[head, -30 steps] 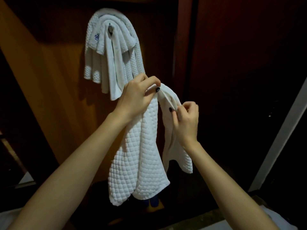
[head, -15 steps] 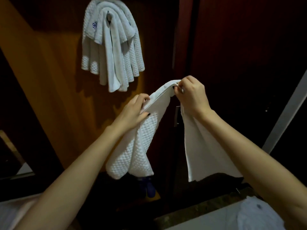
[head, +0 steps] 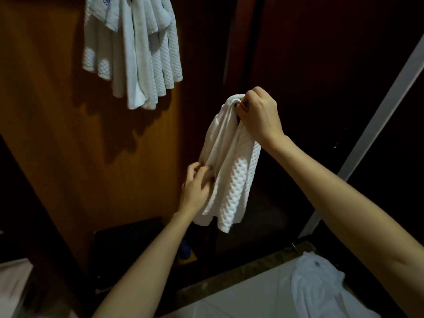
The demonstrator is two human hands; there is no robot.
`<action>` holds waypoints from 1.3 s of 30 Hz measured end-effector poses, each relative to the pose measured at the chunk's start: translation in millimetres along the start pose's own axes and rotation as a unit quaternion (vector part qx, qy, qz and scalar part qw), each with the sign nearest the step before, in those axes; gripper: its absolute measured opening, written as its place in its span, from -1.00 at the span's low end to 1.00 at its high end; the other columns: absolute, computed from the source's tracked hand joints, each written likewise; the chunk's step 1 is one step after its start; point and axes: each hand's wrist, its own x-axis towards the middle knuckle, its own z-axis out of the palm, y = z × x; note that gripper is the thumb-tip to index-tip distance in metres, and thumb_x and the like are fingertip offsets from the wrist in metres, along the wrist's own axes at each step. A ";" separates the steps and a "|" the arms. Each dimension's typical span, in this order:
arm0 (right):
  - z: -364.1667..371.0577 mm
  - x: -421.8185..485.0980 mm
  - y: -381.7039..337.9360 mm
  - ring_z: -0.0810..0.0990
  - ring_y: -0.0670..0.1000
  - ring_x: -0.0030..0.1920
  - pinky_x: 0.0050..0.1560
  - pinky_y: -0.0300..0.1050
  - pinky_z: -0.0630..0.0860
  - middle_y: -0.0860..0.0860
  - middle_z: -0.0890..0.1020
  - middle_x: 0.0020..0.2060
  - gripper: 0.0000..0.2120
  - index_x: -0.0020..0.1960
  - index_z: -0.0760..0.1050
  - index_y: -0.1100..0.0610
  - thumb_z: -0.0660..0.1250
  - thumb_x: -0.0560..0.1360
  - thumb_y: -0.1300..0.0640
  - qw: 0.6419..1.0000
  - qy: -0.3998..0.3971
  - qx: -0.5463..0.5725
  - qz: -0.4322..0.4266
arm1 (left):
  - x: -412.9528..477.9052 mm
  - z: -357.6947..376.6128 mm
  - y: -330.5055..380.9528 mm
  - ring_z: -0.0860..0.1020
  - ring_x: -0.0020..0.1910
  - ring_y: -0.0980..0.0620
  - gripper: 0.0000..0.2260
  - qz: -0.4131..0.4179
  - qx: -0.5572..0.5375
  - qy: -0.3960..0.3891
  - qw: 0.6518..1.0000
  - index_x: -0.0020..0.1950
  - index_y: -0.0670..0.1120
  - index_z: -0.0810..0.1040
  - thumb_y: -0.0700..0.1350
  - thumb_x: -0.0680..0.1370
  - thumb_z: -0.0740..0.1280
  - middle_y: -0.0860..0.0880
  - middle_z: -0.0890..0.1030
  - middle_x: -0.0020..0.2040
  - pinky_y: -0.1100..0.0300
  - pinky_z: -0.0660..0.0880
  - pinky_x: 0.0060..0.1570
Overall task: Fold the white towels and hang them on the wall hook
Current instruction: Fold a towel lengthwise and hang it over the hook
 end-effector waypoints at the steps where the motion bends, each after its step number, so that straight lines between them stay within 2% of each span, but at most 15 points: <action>1: -1.6 0.2 4.0 0.50 0.15 -0.21 -0.20 -0.18 0.29 0.23 0.54 -0.21 -0.85 -0.21 0.49 0.31 0.27 0.51 0.30 1.000 -0.003 0.003 -0.001 | 0.3 0.6 -1.2 0.43 0.23 -0.02 -0.66 -0.001 -0.037 0.018 0.999 0.31 -0.09 0.47 -0.27 0.54 0.30 -0.15 0.36 0.35 0.16 0.41 0.14; 4: -5.1 -2.8 16.9 0.50 0.10 -0.22 -0.21 -0.16 0.36 0.21 0.54 -0.20 -0.86 -0.21 0.50 0.30 0.28 0.52 0.31 1.000 -0.014 0.015 0.001 | 9.5 -5.0 1.0 0.40 0.24 0.14 -0.64 -0.033 -0.128 0.052 0.990 0.37 -0.05 0.40 -0.23 0.57 0.28 0.00 0.40 0.32 0.22 0.43 0.21; 7: -4.6 -9.2 26.2 0.49 0.08 -0.23 -0.21 -0.10 0.42 0.20 0.54 -0.20 -0.87 -0.22 0.50 0.29 0.28 0.51 0.32 0.999 -0.022 0.025 -0.002 | 25.8 -7.6 13.6 0.49 0.14 0.08 -0.76 0.037 -0.137 0.069 0.988 0.22 -0.13 0.53 -0.27 0.55 0.29 -0.08 0.53 0.18 0.06 0.50 0.18; 10: -1.3 -18.4 29.1 0.50 0.07 -0.22 -0.21 -0.13 0.43 0.19 0.55 -0.20 -0.89 -0.19 0.52 0.29 0.31 0.51 0.32 0.999 -0.034 0.028 -0.023 | 44.0 -7.2 39.5 0.44 0.15 0.20 -0.62 0.074 -0.142 0.030 0.987 0.34 0.04 0.42 -0.17 0.53 0.31 -0.07 0.47 0.28 0.44 0.44 0.07; 12: 1.0 -24.1 30.2 0.52 0.08 -0.21 -0.21 -0.10 0.46 0.18 0.55 -0.20 -0.90 -0.18 0.53 0.29 0.32 0.51 0.32 0.998 -0.041 0.032 -0.037 | 56.2 -6.8 53.7 0.43 0.21 0.16 -0.51 0.039 -0.132 -0.012 0.990 0.39 0.19 0.26 -0.08 0.51 0.32 0.01 0.41 0.36 0.39 0.43 0.05; 15: 4.1 -29.7 34.4 0.55 0.13 -0.18 -0.18 -0.02 0.50 0.20 0.56 -0.19 -0.91 -0.19 0.53 0.32 0.34 0.49 0.33 0.997 -0.049 0.032 -0.044 | 70.7 -8.8 58.5 0.55 0.13 -0.12 -0.47 0.032 -0.059 -0.006 0.998 0.43 0.12 0.18 -0.11 0.52 0.29 -0.06 0.50 0.30 0.03 0.51 -0.02; 18: 3.3 -33.5 44.1 0.58 0.17 -0.14 -0.14 0.00 0.51 0.21 0.58 -0.16 -0.93 -0.17 0.54 0.33 0.35 0.48 0.33 0.997 -0.054 0.022 -0.044 | 72.5 -19.8 49.1 0.58 -0.06 -0.22 -0.50 0.116 0.014 -0.018 0.993 0.40 0.11 0.17 -0.18 0.55 0.29 -0.11 0.53 0.18 -0.02 0.53 -0.18; 20: 2.3 -37.0 51.3 0.58 0.19 -0.13 -0.13 0.00 0.51 0.22 0.59 -0.16 -0.94 -0.17 0.53 0.33 0.35 0.48 0.35 0.997 -0.051 0.018 -0.046 | 69.2 -30.1 36.9 0.56 -0.19 -0.17 -0.48 0.186 0.043 -0.063 0.980 0.38 0.13 0.19 -0.21 0.53 0.33 -0.10 0.47 0.10 -0.01 0.53 -0.30; 22: 3.1 -42.5 56.5 0.59 0.20 -0.13 -0.13 0.02 0.52 0.23 0.60 -0.15 -0.95 -0.15 0.54 0.34 0.35 0.48 0.37 0.997 -0.055 0.018 -0.048 | 67.4 -39.9 25.0 0.51 -0.31 -0.05 -0.47 0.237 0.075 -0.086 0.965 0.36 0.12 0.25 -0.22 0.50 0.38 -0.09 0.45 0.03 0.13 0.48 -0.40; 26: 7.9 -50.9 64.1 0.56 0.15 -0.18 -0.18 -0.08 0.46 0.20 0.58 -0.17 -0.94 -0.15 0.54 0.34 0.34 0.50 0.36 0.997 -0.059 0.041 0.001 | 60.6 -57.1 3.8 0.43 -0.35 0.01 -0.61 0.285 0.172 -0.131 0.934 0.24 0.07 0.36 -0.16 0.49 0.40 -0.10 0.42 0.01 0.20 0.34 -0.45; 28: 10.0 -53.8 67.0 0.54 0.13 -0.19 -0.19 -0.11 0.43 0.19 0.57 -0.19 -0.93 -0.15 0.54 0.33 0.34 0.51 0.34 0.997 -0.059 0.048 0.026 | 53.0 -62.3 -8.4 0.47 -0.37 -0.06 -0.72 0.258 0.242 -0.145 0.924 0.15 0.00 0.40 -0.15 0.50 0.38 -0.11 0.42 -0.02 0.16 0.36 -0.47; 30: 13.9 -56.9 66.0 0.55 0.11 -0.17 -0.17 -0.06 0.47 0.19 0.57 -0.18 -0.93 -0.14 0.54 0.32 0.36 0.51 0.32 0.997 -0.067 0.043 0.025 | 46.3 -62.9 -14.1 0.50 -0.26 -0.11 -0.83 0.162 0.297 -0.152 0.929 0.15 -0.05 0.42 -0.09 0.57 0.24 -0.10 0.42 0.02 0.08 0.40 -0.41; 33: 21.3 -56.6 55.3 0.51 0.01 -0.22 -0.21 -0.13 0.44 0.15 0.57 -0.23 -0.90 -0.18 0.54 0.30 0.38 0.50 0.29 0.995 -0.073 0.054 0.037 | 38.5 -49.8 -13.0 0.49 -0.10 -0.08 -0.76 0.051 0.322 -0.156 0.932 0.27 -0.04 0.43 -0.11 0.60 0.19 -0.06 0.38 0.11 0.08 0.39 -0.27; 36: 27.8 -49.3 43.1 0.47 -0.04 -0.26 -0.23 -0.21 0.35 0.12 0.56 -0.25 -0.87 -0.20 0.56 0.29 0.38 0.49 0.25 0.995 -0.063 0.057 0.053 | 32.6 -31.7 -1.8 0.47 -0.04 -0.05 -0.56 -0.061 0.196 -0.170 0.964 0.38 -0.05 0.40 0.15 0.58 0.21 -0.03 0.31 0.17 0.12 0.38 -0.16; 39: 32.3 -39.6 33.9 0.45 0.00 -0.29 -0.25 -0.19 0.31 0.16 0.56 -0.27 -0.84 -0.27 0.53 0.30 0.36 0.47 0.27 0.996 -0.052 0.037 0.058 | 23.7 -8.7 13.1 0.49 0.02 -0.10 -0.31 -0.130 0.092 -0.173 0.972 0.35 -0.08 0.38 0.41 0.46 0.11 0.03 0.18 0.30 0.06 0.44 -0.06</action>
